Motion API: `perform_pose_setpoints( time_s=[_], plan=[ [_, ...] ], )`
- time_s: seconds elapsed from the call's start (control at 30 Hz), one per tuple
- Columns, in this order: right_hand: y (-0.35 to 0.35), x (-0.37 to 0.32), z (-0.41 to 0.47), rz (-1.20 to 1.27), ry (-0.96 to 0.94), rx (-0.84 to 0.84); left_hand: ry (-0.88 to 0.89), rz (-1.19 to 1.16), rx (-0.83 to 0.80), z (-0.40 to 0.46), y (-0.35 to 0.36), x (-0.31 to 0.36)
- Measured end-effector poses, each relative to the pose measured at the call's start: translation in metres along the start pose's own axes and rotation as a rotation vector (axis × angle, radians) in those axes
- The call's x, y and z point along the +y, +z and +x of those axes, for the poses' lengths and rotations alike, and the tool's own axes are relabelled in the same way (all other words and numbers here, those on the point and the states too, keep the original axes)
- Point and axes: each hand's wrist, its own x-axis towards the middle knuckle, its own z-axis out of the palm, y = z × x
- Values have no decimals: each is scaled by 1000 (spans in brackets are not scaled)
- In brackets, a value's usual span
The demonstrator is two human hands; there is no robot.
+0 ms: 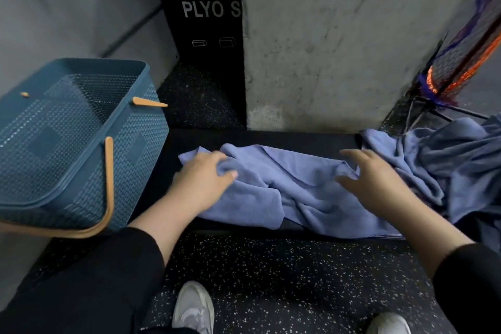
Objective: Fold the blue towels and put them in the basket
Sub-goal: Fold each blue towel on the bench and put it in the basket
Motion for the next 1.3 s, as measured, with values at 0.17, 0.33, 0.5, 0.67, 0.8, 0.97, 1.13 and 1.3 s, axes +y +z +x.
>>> perform_pose_setpoints(
  time_s=[0.17, 0.33, 0.5, 0.67, 0.8, 0.97, 1.13, 1.3],
  plan=[
    [39, -13, 2, -126, -162, -208, -83, 116, 11, 7, 23, -11],
    [54, -25, 7, -272, -101, -20, 54, 56, 96, 10, 27, -14],
    [49, -33, 16, -177, -42, 53, 312, -188, 519, 23, -9, 16],
    [18, -36, 25, 391, 192, 149, 83, -92, 397, 39, -33, 31],
    [13, -37, 23, 821, 337, 69, 314, -218, 61, 9, -6, 55],
    [-2, -57, 27, 1320, 246, -39, 366, -199, -257, -23, 32, 89],
    [-18, -70, 23, 1368, 96, -105, 169, -553, 15, -15, 34, 100],
    [-31, -63, 21, 994, 7, -33, 120, -903, 98, 0, -4, 85]
  ],
)
